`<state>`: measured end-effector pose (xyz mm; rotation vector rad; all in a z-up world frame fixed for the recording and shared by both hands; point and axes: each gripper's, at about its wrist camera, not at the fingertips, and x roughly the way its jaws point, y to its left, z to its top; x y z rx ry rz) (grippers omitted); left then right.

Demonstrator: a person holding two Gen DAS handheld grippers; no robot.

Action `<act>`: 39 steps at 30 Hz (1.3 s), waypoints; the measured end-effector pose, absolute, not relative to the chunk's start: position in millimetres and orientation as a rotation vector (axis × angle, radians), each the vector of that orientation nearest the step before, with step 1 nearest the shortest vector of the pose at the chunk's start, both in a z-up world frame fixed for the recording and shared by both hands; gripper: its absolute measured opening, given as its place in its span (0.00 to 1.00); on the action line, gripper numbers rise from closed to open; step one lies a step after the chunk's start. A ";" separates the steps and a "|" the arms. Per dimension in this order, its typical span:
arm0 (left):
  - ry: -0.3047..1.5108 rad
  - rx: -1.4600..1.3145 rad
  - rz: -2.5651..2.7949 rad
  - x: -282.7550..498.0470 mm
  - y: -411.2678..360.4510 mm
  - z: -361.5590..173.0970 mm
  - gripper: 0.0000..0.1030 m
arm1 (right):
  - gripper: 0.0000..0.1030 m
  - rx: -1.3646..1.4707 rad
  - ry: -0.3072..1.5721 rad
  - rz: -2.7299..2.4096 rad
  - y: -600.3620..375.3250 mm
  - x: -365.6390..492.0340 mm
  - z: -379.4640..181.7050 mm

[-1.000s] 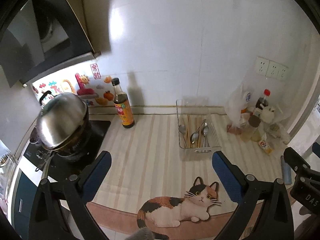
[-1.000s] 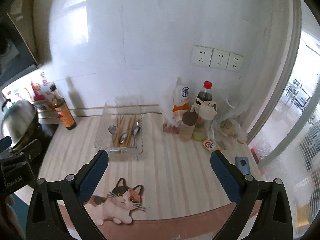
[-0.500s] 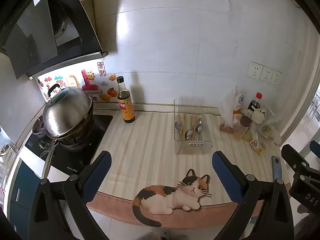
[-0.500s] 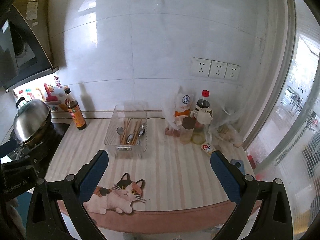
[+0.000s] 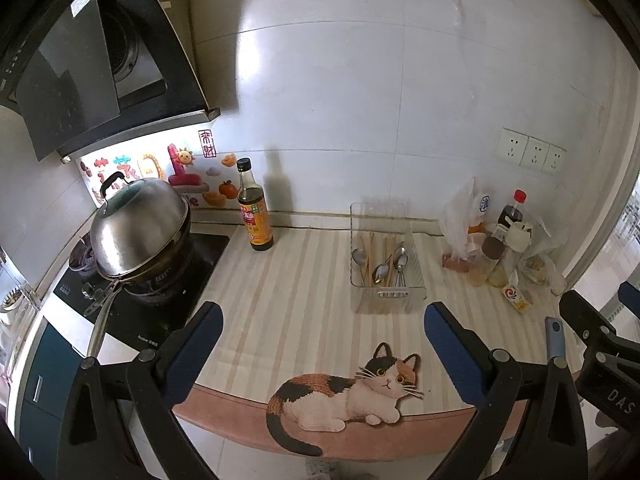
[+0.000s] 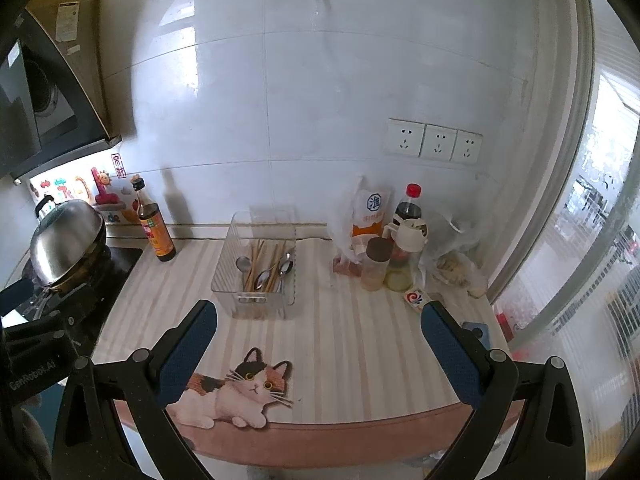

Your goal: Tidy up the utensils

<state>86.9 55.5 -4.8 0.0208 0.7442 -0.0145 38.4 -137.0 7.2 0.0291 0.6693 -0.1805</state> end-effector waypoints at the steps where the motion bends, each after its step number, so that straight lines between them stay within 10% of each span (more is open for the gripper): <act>1: 0.743 0.020 -0.014 86.7 55.4 -4.7 1.00 | 1.00 0.029 0.670 -0.180 -137.0 39.2 6.8; 39: 0.798 0.039 -0.046 103.6 57.1 -19.6 1.00 | 1.00 0.029 0.719 -0.190 -134.7 58.0 -3.4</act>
